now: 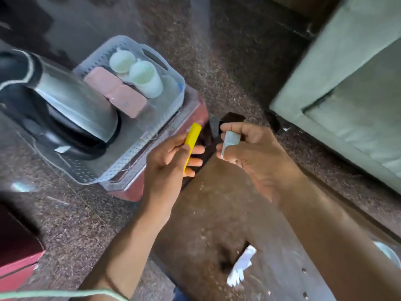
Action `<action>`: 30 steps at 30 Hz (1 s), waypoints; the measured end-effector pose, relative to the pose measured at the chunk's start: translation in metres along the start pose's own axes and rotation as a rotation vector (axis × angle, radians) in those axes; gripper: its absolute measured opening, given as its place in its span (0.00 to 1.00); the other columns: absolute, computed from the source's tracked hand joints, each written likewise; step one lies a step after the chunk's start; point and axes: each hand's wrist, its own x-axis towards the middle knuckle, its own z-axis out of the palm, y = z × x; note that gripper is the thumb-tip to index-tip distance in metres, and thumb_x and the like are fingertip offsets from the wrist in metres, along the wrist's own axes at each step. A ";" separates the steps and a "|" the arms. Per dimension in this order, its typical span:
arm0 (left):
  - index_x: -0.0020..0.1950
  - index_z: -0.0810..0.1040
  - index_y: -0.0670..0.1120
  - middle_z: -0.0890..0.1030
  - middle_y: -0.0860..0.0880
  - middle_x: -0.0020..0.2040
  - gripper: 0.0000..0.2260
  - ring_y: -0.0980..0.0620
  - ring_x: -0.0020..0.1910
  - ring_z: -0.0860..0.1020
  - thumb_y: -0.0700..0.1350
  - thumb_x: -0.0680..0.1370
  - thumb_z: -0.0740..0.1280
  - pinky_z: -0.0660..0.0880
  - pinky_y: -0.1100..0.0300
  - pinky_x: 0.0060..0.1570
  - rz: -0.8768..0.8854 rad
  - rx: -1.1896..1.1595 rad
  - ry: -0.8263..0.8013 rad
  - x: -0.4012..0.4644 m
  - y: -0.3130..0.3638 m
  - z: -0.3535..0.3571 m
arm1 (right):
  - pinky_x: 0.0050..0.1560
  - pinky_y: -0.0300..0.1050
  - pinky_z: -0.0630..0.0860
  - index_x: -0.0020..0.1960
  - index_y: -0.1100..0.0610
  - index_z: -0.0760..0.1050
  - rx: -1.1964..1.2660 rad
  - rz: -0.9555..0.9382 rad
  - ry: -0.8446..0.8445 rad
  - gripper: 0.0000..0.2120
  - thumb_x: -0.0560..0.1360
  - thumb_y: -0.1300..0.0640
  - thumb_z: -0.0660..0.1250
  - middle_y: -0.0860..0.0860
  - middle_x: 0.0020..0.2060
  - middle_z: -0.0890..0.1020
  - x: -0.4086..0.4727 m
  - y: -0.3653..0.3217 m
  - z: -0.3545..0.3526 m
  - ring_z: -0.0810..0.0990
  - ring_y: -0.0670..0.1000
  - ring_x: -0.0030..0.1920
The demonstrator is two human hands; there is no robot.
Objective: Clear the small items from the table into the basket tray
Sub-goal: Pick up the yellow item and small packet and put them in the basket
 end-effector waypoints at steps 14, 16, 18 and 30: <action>0.63 0.84 0.49 0.88 0.50 0.49 0.11 0.62 0.37 0.81 0.36 0.86 0.66 0.78 0.68 0.43 0.100 0.067 0.256 0.079 0.014 -0.070 | 0.59 0.48 0.83 0.65 0.52 0.82 -0.627 -0.366 0.027 0.28 0.67 0.45 0.80 0.47 0.52 0.87 0.101 -0.075 0.095 0.86 0.48 0.54; 0.58 0.83 0.56 0.88 0.52 0.48 0.14 0.57 0.39 0.80 0.36 0.86 0.66 0.79 0.60 0.48 0.099 0.064 0.294 0.084 0.010 -0.075 | 0.56 0.40 0.79 0.65 0.53 0.82 -0.768 -0.447 0.051 0.27 0.68 0.46 0.80 0.47 0.54 0.85 0.115 -0.077 0.108 0.84 0.48 0.56; 0.57 0.82 0.58 0.87 0.53 0.48 0.16 0.54 0.43 0.80 0.35 0.86 0.66 0.78 0.54 0.51 0.108 0.057 0.324 0.088 0.006 -0.079 | 0.51 0.35 0.71 0.64 0.53 0.82 -0.941 -0.520 0.062 0.25 0.69 0.48 0.80 0.50 0.55 0.82 0.126 -0.078 0.122 0.82 0.50 0.57; 0.61 0.82 0.53 0.87 0.41 0.56 0.15 0.44 0.52 0.84 0.34 0.85 0.67 0.81 0.37 0.64 0.074 0.030 0.336 0.090 0.003 -0.083 | 0.60 0.52 0.73 0.61 0.51 0.79 -1.618 -0.562 0.148 0.14 0.76 0.51 0.71 0.54 0.55 0.85 0.139 -0.068 0.171 0.83 0.59 0.60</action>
